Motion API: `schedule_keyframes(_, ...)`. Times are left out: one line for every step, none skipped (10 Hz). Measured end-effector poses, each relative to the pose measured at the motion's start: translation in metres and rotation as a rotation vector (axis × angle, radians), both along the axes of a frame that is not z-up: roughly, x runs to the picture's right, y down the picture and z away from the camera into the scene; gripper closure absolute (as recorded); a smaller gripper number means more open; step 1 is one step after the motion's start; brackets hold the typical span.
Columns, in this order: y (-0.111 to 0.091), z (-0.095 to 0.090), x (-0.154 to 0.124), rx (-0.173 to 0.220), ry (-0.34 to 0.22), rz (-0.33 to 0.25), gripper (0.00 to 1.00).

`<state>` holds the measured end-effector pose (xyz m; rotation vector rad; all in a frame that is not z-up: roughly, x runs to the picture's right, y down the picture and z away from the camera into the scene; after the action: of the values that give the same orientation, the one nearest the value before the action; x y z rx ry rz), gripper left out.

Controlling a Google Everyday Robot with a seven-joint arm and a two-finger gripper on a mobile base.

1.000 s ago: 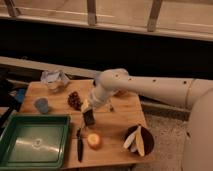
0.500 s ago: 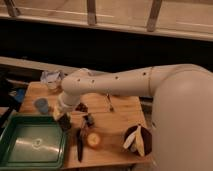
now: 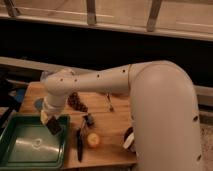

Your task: Wipe tray with eraser

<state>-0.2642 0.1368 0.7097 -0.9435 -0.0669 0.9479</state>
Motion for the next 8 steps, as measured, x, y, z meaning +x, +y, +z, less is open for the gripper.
schedule_keyframes(0.001, 0.001, -0.001, -0.002, -0.004, -0.007, 1.00)
schedule_keyframes(0.005, 0.004, -0.005, -0.006, -0.014, -0.021, 1.00)
schedule_keyframes(0.009, 0.010, -0.016, -0.011, -0.029, -0.032, 1.00)
schedule_keyframes(0.016, 0.017, -0.029, -0.021, -0.049, -0.042, 1.00)
schedule_keyframes(0.022, 0.023, -0.037, -0.030, -0.066, -0.046, 1.00)
schedule_keyframes(0.027, 0.026, -0.040, -0.038, -0.076, -0.048, 1.00)
schedule_keyframes(0.033, 0.029, -0.045, -0.049, -0.086, -0.049, 1.00)
schedule_keyframes(0.039, 0.030, -0.050, -0.060, -0.099, -0.055, 1.00)
